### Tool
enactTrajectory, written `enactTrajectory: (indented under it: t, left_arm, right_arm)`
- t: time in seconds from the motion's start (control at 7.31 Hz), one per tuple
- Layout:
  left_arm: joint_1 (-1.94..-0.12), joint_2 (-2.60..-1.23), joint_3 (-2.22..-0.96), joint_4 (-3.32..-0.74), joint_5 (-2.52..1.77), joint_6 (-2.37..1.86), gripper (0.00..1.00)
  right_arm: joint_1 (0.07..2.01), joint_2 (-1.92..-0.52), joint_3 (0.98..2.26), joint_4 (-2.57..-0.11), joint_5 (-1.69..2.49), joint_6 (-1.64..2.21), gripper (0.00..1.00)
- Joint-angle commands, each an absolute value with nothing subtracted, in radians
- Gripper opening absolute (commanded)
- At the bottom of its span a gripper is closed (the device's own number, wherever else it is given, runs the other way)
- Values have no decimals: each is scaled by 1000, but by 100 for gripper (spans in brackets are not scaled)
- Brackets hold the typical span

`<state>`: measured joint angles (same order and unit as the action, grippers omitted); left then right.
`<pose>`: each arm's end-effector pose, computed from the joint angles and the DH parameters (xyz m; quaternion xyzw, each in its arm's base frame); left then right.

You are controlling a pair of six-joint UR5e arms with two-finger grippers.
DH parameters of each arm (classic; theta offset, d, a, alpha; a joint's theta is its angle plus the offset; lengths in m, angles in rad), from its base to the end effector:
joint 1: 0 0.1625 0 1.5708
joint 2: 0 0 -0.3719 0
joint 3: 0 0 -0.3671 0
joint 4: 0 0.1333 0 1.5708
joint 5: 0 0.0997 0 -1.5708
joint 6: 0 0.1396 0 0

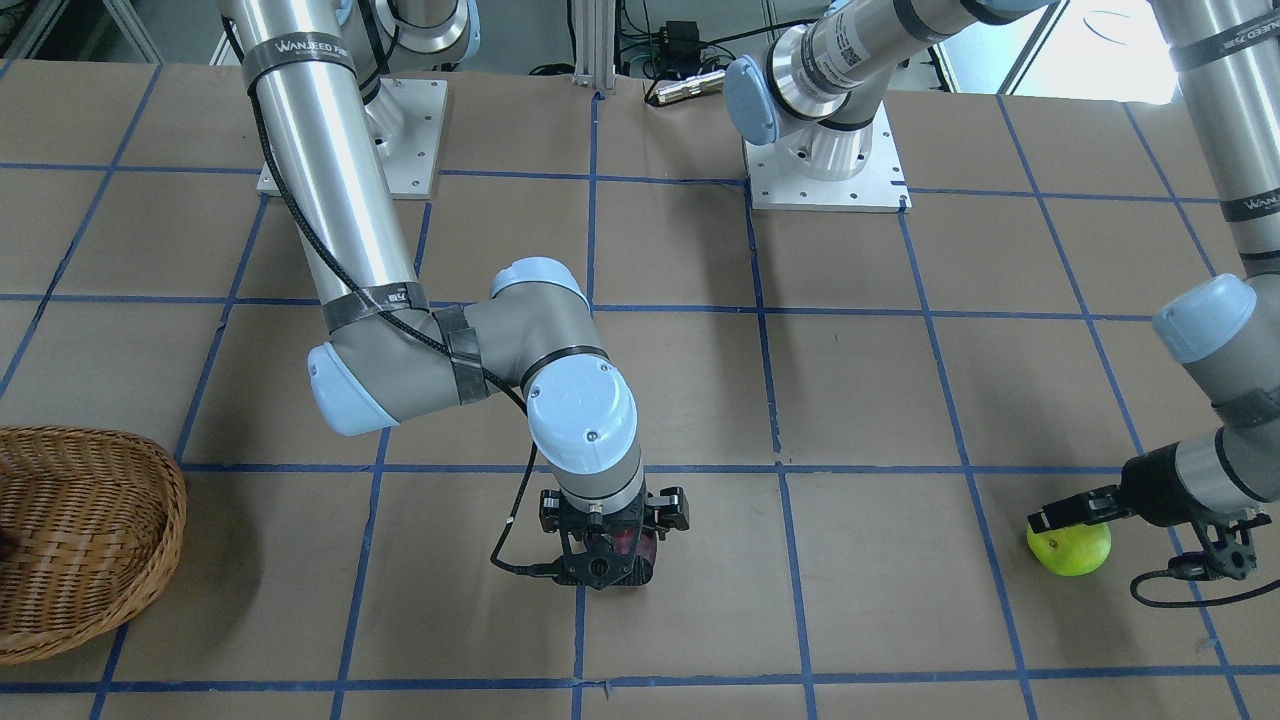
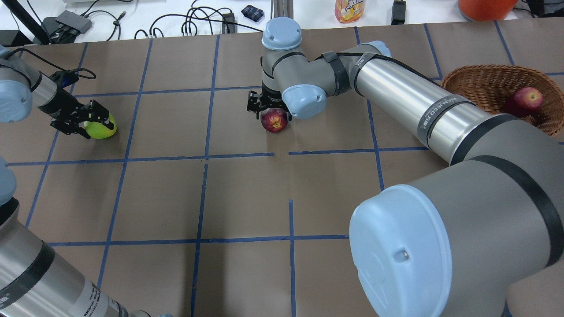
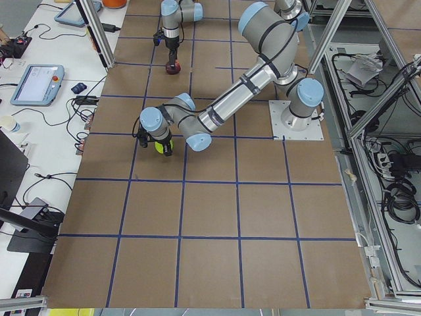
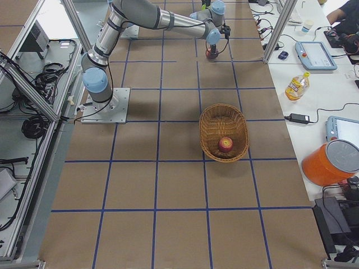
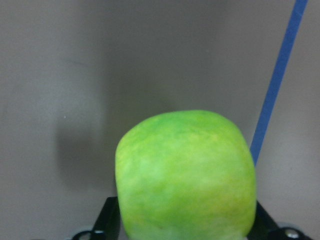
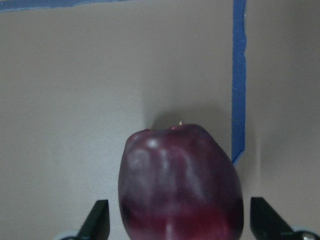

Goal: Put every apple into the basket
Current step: 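Carry dark apple to basket while left carries green apple to center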

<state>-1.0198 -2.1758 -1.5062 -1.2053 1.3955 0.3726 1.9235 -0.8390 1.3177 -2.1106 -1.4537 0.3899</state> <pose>0.1801 -0.5942 0.1268 0.0960 -0.9877 -0.0390 0.1168 0.3761 -0.5886 0.1378 0.0168 0.9977 -0.0072 0.0656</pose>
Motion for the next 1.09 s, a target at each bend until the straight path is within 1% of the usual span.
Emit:
enactTrajectory:
  t: [0.0, 0.14, 0.27, 0.41, 0.55, 0.68, 0.82, 0.96]
  left_arm:
    - [-1034, -2146, -1493, -1241, 1399, 384, 12]
    - [-1043, -2114, -1502, -1267, 1399, 379, 12]
    - [-1064, -2074, -1515, -1355, 1366, 377, 12]
    - [-1106, -2039, -1538, -1438, 1288, 370, 12]
    - [-1156, -2001, -1589, -1459, 1260, 291, 11]
    - [-1236, -1964, -1645, -1448, 1258, 150, 11]
    - [-1329, -1936, -1675, -1416, 1250, 46, 11]
    - [-1406, -1928, -1684, -1372, 1148, -72, 11]
  right_arm:
    - [1924, -815, 1318, -2106, -1450, 388, 96]
    - [1924, -815, 1318, -2103, -1451, 381, 37]
    - [1924, -819, 1319, -2097, -1451, 377, 0]
    - [1921, -853, 1315, -2071, -1457, 379, 0]
    - [1892, -926, 1313, -1936, -1474, 371, 0]
    - [1825, -998, 1316, -1830, -1530, 362, 0]
    - [1733, -1050, 1325, -1756, -1531, 327, 0]
    - [1638, -1095, 1327, -1699, -1542, 222, 0]
